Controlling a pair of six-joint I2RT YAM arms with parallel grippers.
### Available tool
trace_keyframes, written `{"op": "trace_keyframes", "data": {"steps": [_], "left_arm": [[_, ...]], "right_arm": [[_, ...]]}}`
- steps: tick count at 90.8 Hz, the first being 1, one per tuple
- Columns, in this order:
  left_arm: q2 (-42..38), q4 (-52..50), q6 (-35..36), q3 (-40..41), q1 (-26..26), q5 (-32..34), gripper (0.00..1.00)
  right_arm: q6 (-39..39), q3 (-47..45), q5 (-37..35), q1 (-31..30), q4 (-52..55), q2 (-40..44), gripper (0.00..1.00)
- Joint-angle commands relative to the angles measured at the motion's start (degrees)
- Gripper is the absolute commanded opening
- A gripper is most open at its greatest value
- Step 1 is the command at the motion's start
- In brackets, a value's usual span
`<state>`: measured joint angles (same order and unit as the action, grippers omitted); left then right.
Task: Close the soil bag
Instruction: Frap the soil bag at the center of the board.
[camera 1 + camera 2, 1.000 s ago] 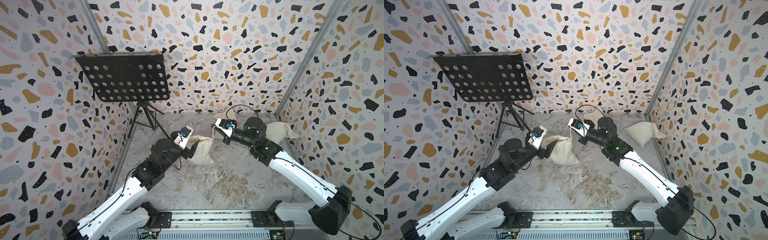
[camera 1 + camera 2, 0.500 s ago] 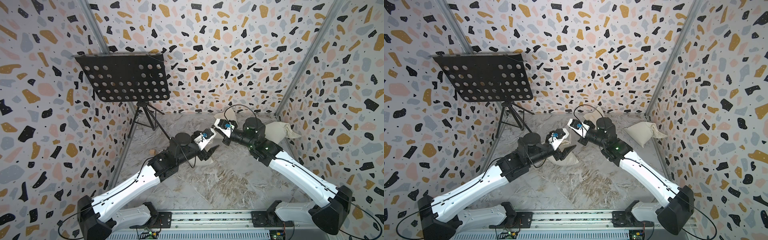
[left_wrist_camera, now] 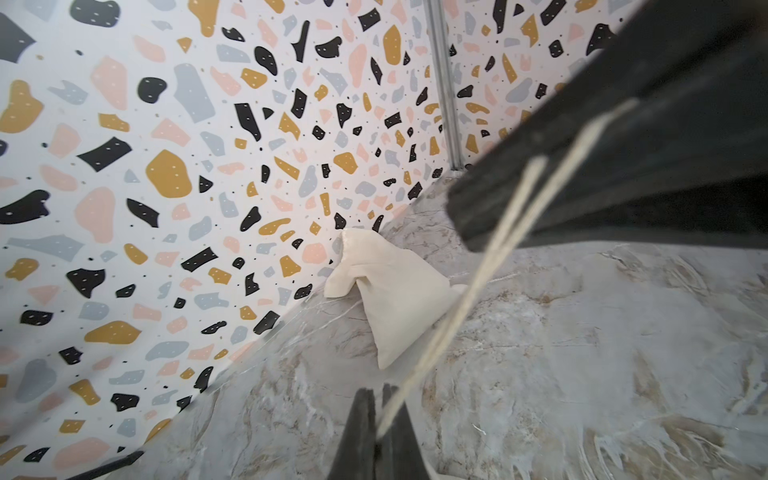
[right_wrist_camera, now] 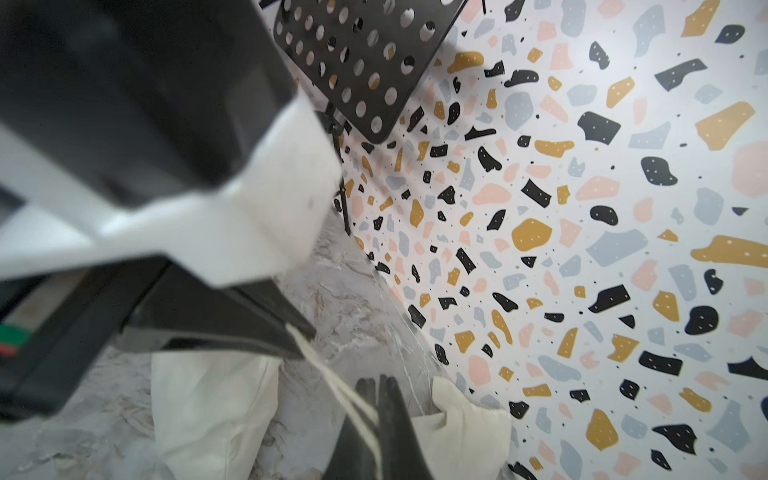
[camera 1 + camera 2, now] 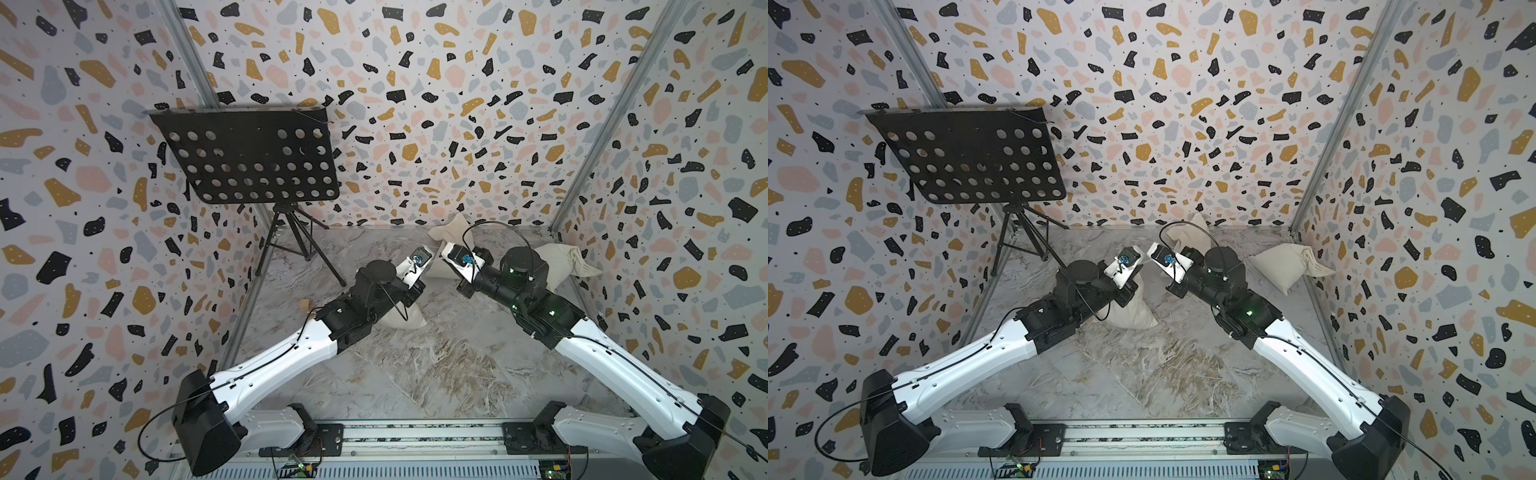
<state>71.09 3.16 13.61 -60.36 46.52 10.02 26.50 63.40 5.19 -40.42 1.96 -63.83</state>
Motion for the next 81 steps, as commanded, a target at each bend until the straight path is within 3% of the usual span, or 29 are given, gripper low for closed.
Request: {"op": "trace_keyframes", "data": {"steps": [1, 32, 45, 58, 81], "left_arm": [[-0.06, -8.47, -0.48, 4.75, -3.70, 14.57, 0.10], [3.83, -12.88, 1.70, 7.15, -7.67, 30.94, 0.26], [6.54, -12.97, -0.74, 8.15, -9.92, 34.41, 0.31], [7.10, -12.39, -4.42, 9.48, -13.84, 34.21, 0.36], [3.72, -9.27, -7.21, 10.91, -17.72, 21.68, 0.15]], "right_arm": [[0.72, 1.24, -10.74, 0.81, -6.90, 7.68, 0.00], [-0.53, -2.10, -22.36, 1.27, -9.71, 15.50, 0.00], [-1.68, -2.96, -28.39, 1.48, -9.31, 18.45, 0.00], [-2.74, -4.50, -32.57, 1.78, -9.64, 21.09, 0.00], [-6.68, -3.41, -21.51, 2.03, -5.34, 15.99, 0.00]]}}
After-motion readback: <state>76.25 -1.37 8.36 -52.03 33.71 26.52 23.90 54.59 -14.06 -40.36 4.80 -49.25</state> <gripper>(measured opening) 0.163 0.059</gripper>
